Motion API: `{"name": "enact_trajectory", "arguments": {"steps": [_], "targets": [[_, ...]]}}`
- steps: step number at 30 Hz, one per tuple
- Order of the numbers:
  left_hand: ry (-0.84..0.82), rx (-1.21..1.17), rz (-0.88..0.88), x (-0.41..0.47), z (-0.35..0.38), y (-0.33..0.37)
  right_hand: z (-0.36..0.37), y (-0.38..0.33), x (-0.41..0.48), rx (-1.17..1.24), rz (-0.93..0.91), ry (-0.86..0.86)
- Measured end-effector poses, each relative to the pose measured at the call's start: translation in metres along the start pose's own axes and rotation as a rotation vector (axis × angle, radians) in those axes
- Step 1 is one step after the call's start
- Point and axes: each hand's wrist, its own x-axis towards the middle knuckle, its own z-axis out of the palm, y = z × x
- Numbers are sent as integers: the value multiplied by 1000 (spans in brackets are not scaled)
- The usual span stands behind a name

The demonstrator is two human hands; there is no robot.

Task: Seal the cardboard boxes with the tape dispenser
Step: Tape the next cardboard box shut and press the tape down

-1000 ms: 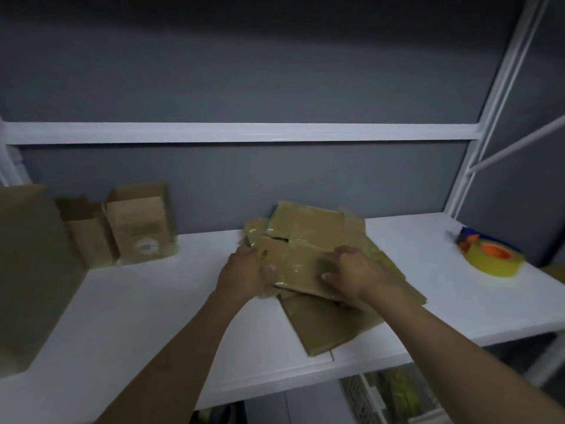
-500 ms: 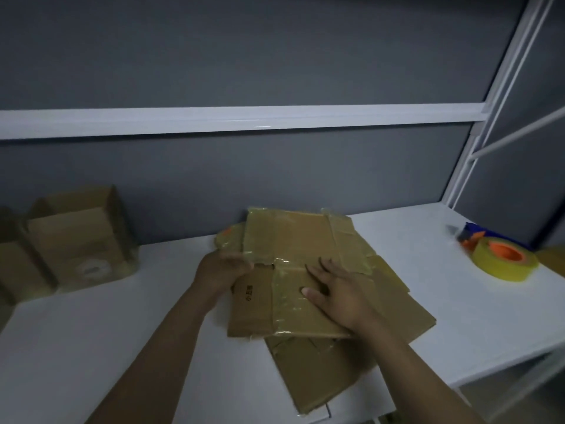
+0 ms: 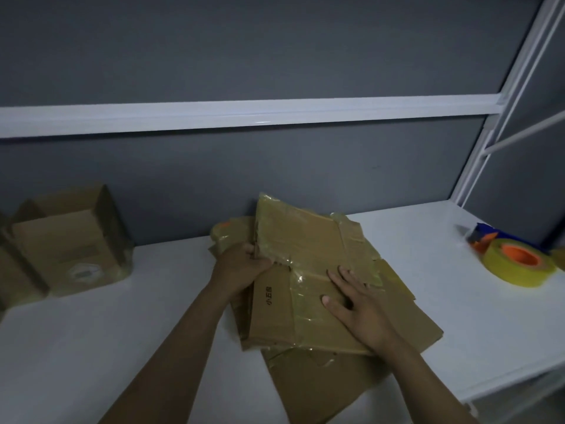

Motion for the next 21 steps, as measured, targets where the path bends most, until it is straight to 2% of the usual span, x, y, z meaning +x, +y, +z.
{"name": "enact_trajectory", "arguments": {"steps": [3,6,8,11,14,18,21], "targets": [[23,-94,42,1,5,22,-13,-9,2,105,17,-8],[-119,-534,-19,1,12,51,-32,-23,8,263,38,16],[-131,-682,-14,7,20,69,-51,-34,17,328,47,51],[-129,-764,50,19,38,100,-87,-43,32,396,31,133],[-125,-731,144,31,65,138,-133,-48,45,497,-38,154],[-153,-758,234,41,108,188,-197,-44,57,549,-92,75],[-160,-703,254,50,143,219,-233,-18,70,532,-54,5]]}}
